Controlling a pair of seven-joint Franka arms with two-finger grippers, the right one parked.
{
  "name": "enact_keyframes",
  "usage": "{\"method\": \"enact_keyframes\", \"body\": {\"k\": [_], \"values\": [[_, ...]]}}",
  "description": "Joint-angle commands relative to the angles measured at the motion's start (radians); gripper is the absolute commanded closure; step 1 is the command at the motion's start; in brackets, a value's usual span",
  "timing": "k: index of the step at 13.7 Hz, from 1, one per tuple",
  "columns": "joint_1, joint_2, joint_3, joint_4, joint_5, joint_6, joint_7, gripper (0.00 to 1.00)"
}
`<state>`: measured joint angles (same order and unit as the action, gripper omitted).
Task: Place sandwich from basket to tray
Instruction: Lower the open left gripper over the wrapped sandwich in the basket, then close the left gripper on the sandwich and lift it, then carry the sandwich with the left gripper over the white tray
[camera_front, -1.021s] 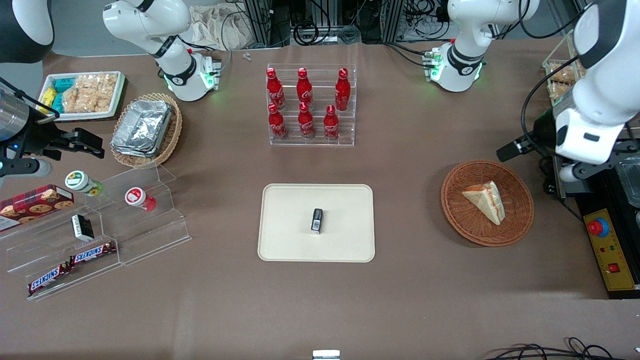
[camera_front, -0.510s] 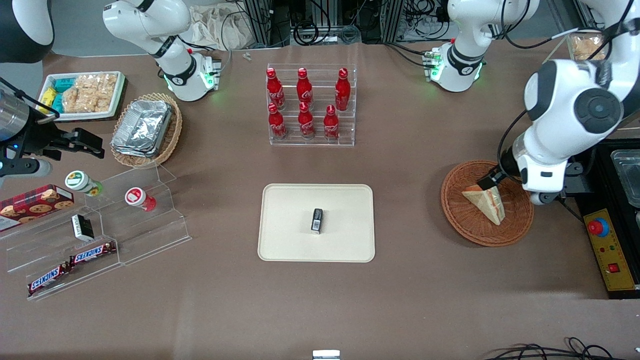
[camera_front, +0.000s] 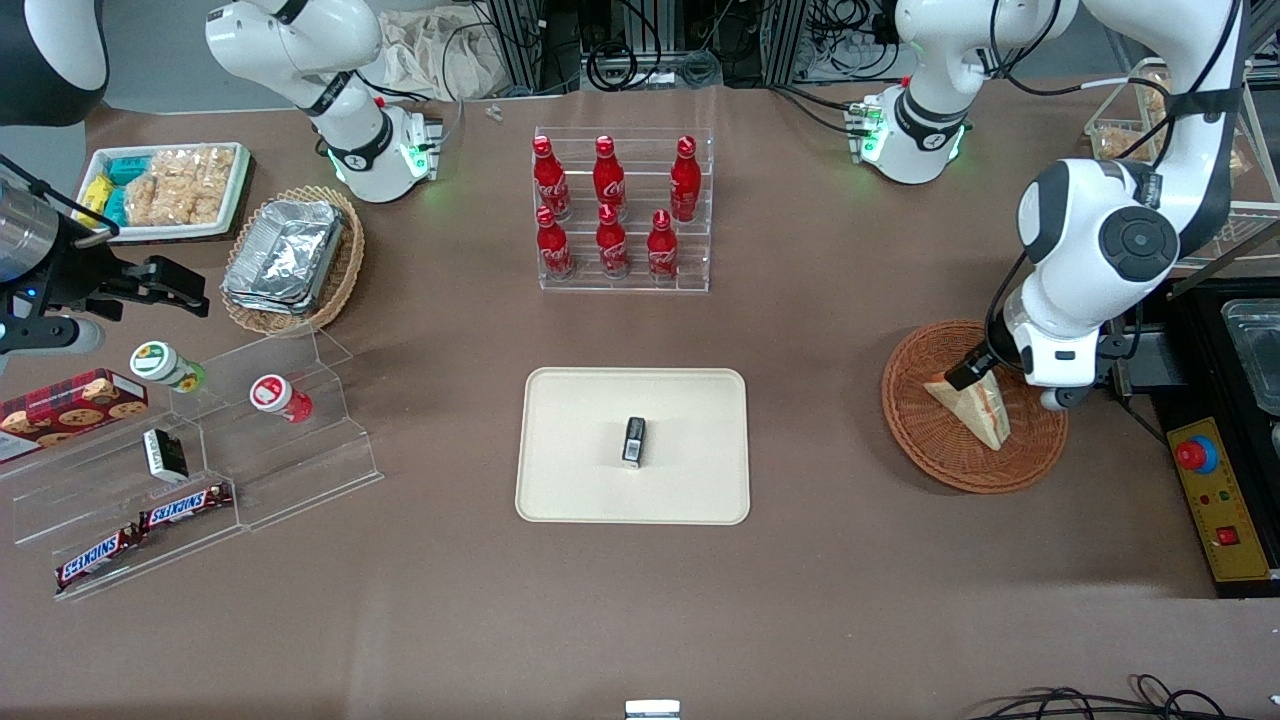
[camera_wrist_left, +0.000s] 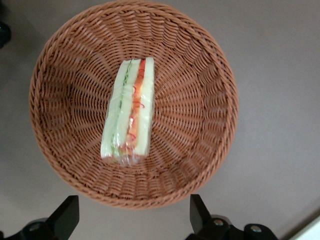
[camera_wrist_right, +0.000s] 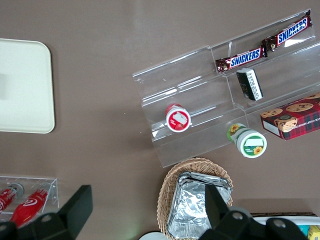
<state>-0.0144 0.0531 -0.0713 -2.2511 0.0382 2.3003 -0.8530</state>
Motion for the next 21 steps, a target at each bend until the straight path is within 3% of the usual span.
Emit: {"method": "enact_keyframes", "body": {"k": [1, 8, 9, 12, 13, 16, 21], "values": [[0.031, 0.007, -0.004, -0.083, 0.026, 0.132, -0.011, 0.00], [0.076, 0.162, -0.004, -0.122, 0.029, 0.349, 0.047, 0.04], [0.079, 0.165, -0.004, -0.124, 0.029, 0.358, 0.066, 0.17], [0.090, 0.182, -0.005, -0.122, 0.029, 0.361, 0.072, 0.87], [0.090, 0.182, -0.005, -0.122, 0.029, 0.361, 0.074, 1.00], [0.087, 0.168, -0.007, -0.113, 0.029, 0.337, 0.112, 1.00], [0.076, -0.010, -0.022, -0.097, 0.014, 0.193, 0.227, 1.00]]}}
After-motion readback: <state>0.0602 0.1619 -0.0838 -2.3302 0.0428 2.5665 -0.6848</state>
